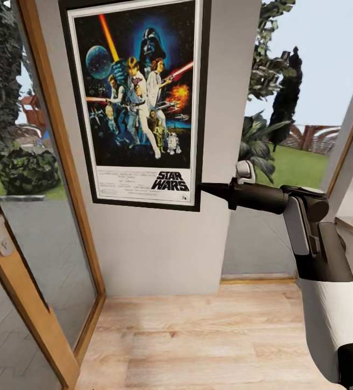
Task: Pick up the poster from the kitchen countertop and hang it on one of the wall nails in the kitchen.
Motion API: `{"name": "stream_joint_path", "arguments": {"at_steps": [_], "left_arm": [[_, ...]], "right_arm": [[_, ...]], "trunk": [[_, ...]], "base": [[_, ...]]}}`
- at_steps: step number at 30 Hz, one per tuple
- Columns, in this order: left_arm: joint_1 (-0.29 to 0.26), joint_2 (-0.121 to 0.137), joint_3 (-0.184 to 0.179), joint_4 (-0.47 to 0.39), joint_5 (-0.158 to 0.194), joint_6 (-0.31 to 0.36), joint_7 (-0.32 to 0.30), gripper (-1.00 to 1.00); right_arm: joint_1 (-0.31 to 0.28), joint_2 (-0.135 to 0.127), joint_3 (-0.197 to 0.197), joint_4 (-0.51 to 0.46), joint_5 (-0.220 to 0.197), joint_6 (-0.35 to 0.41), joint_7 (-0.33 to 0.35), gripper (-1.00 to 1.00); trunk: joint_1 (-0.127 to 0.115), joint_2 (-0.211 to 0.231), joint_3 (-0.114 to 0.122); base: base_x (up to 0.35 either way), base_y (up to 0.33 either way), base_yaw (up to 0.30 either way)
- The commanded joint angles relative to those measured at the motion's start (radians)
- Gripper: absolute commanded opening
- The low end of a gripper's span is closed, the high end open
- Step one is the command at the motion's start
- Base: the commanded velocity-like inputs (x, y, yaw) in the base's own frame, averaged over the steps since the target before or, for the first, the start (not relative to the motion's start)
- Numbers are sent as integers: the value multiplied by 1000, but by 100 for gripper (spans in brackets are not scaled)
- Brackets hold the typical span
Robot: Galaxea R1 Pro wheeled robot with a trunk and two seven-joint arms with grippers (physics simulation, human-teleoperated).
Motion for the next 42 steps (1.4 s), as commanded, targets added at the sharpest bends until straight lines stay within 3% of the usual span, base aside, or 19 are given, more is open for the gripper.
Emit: {"name": "stream_joint_path", "arguments": {"at_steps": [1,42], "left_arm": [[0,0,-8,0,6,-10,0,100],[0,0,-8,0,6,-9,0,100]], "right_arm": [[-1,-1,1,0,-5,6,0,-100],[-1,-1,1,-1,-5,6,0,-100]], "trunk": [[1,-1,-1],[1,-1,-1]], "base": [[338,0,0],[338,0,0]]}}
